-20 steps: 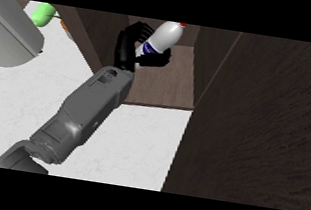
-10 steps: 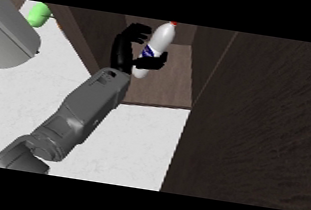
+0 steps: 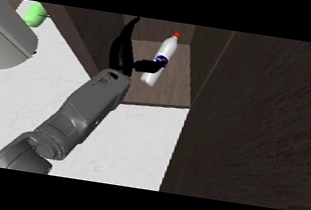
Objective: Pick up the bottled water, place it into the cabinet and close the cabinet
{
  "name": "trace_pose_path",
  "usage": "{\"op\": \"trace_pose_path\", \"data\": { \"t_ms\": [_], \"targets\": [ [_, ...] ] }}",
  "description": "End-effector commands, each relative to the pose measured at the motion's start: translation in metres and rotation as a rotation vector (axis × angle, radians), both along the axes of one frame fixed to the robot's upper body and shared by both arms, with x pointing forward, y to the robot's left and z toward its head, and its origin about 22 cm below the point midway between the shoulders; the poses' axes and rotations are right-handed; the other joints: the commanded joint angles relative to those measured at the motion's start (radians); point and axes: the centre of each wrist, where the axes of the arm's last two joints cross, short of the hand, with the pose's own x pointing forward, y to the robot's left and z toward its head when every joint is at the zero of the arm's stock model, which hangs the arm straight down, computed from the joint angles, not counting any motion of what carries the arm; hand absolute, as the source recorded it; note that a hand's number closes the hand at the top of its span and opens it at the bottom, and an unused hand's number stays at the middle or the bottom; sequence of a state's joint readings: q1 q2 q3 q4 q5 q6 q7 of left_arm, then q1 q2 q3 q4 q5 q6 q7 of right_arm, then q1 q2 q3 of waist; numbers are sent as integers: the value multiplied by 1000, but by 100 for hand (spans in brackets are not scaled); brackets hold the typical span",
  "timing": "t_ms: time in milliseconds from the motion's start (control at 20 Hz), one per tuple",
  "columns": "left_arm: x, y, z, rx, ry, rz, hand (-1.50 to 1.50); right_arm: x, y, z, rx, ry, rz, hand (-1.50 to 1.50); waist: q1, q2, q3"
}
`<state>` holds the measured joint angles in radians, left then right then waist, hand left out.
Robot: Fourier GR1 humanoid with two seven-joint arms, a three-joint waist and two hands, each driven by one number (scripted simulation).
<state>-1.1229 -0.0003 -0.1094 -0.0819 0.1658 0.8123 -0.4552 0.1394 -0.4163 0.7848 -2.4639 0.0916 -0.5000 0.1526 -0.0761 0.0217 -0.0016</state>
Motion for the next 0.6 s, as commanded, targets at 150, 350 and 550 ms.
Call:
{"op": "trace_pose_path", "data": {
  "t_ms": [150, 350, 550],
  "targets": [
    [-9, 12, -19, 13, -4, 24, -150, -9, -6, 13, -2, -9, 37, -150, 3, 5, 0],
    [0, 2, 0, -40, -41, -45, -150, -14, -2, 11, 4, -29, 50, -150, 3, 0, 0],
    [0, 1, 4, -184, -160, -181, 150, -9, -6, 8, 13, 1, 26, -150, 16, -3, -1]
  ]
}}
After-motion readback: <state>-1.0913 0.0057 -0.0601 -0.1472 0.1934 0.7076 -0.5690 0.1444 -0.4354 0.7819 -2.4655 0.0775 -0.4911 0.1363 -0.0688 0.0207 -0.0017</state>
